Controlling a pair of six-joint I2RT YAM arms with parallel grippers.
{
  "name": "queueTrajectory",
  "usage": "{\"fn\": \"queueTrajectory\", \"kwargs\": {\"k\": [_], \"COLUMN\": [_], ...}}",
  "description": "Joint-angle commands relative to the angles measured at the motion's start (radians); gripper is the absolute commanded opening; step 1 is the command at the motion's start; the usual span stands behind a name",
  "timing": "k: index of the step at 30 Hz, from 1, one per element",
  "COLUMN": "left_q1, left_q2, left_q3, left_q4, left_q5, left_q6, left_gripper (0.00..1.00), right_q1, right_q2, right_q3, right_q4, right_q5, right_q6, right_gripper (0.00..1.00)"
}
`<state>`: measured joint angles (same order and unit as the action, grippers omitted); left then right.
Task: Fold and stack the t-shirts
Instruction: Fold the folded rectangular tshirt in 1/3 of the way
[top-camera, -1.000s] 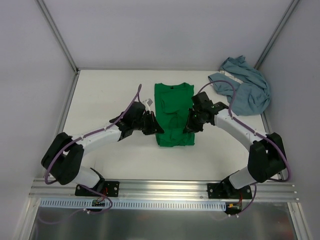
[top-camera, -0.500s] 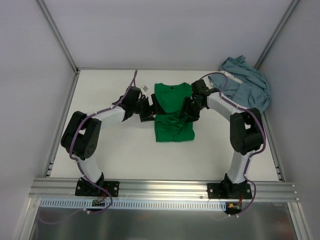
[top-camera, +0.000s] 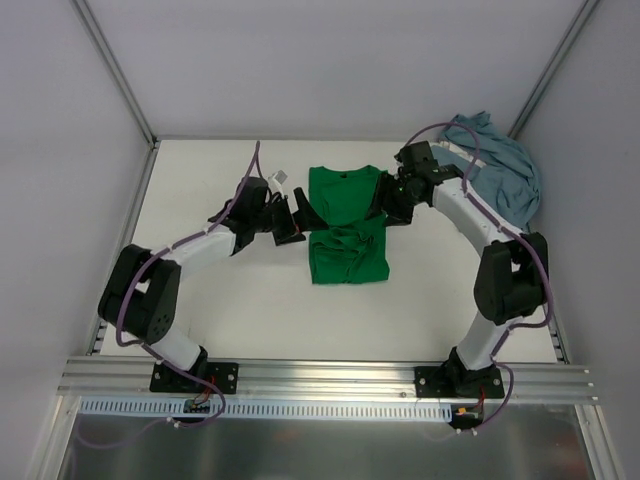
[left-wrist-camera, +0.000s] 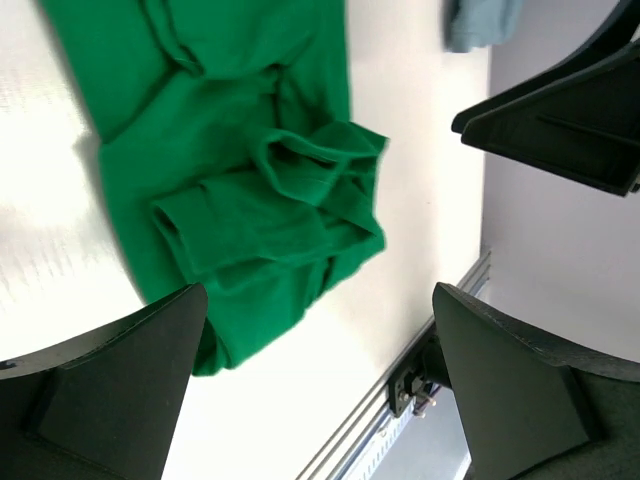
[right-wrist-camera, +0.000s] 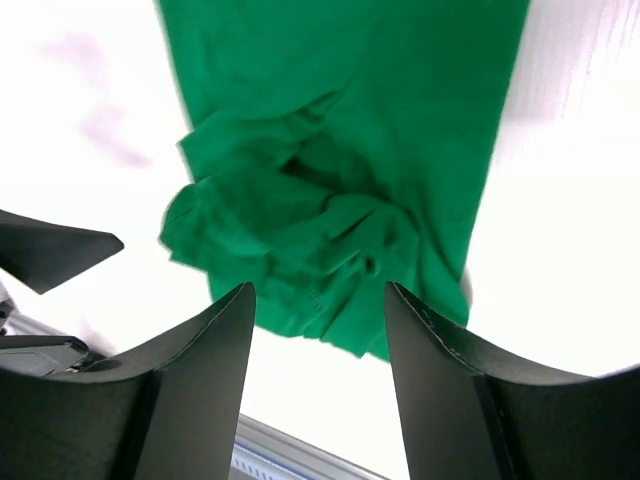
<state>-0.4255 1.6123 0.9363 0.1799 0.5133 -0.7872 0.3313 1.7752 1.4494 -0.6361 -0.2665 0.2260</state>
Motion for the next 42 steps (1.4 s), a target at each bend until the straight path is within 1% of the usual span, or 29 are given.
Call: {"fn": "queueTrajectory", "kwargs": {"k": [1, 3, 6, 8, 11, 15, 22, 30, 34, 42], "left_q1": [-0.004, -0.004, -0.002, -0.004, -0.004, -0.006, -0.004, -0.005, -0.004, -0.004], "left_q2": [-0.152, -0.210, -0.352, -0.423, -0.503, -0.583, -0.675, -0.690, -0.677, -0.644], "left_q3": [-0.039, -0.057, -0.105, -0.135, -0.177, -0.217, -0.248, -0.255, -0.254, -0.235], "left_q4": [0.020, -0.008, -0.062, -0.098, -0.129, -0.158, -0.217, -0.240, -0.244, -0.257], "left_q5": [0.013, 0.001, 0.004, -0.001, -0.004, -0.007, -0.024, -0.035, -0.032, -0.042], "left_q6": [0.023, 0.035, 0.051, 0.057, 0.052, 0.048, 0.054, 0.072, 0.080, 0.105], "left_gripper": [0.99, 0.99, 0.99, 0.99, 0.99, 0.99, 0.99, 0.99, 0.99, 0.99], "right_q1": [0.027, 0.060, 0.147, 0.250, 0.316, 0.356, 0.354, 0.330, 0.295, 0.213], "right_q2": [-0.152, -0.187, -0.246, -0.252, -0.214, -0.136, -0.008, 0.099, 0.144, 0.223], "right_q3": [0.016, 0.003, -0.058, -0.099, -0.148, -0.181, -0.172, -0.115, -0.067, 0.106], "right_q4": [-0.045, -0.065, -0.045, -0.021, 0.039, 0.113, 0.167, 0.184, 0.177, 0.107], "right_q5": [-0.034, -0.030, -0.043, -0.030, -0.042, -0.059, -0.042, -0.039, -0.039, -0.048], "right_q6": [0.005, 0.016, 0.062, 0.096, 0.139, 0.167, 0.153, 0.136, 0.116, 0.061], "right_gripper": [0.59, 0.60, 0.60, 0.60, 0.61, 0.60, 0.60, 0.60, 0.60, 0.60]}}
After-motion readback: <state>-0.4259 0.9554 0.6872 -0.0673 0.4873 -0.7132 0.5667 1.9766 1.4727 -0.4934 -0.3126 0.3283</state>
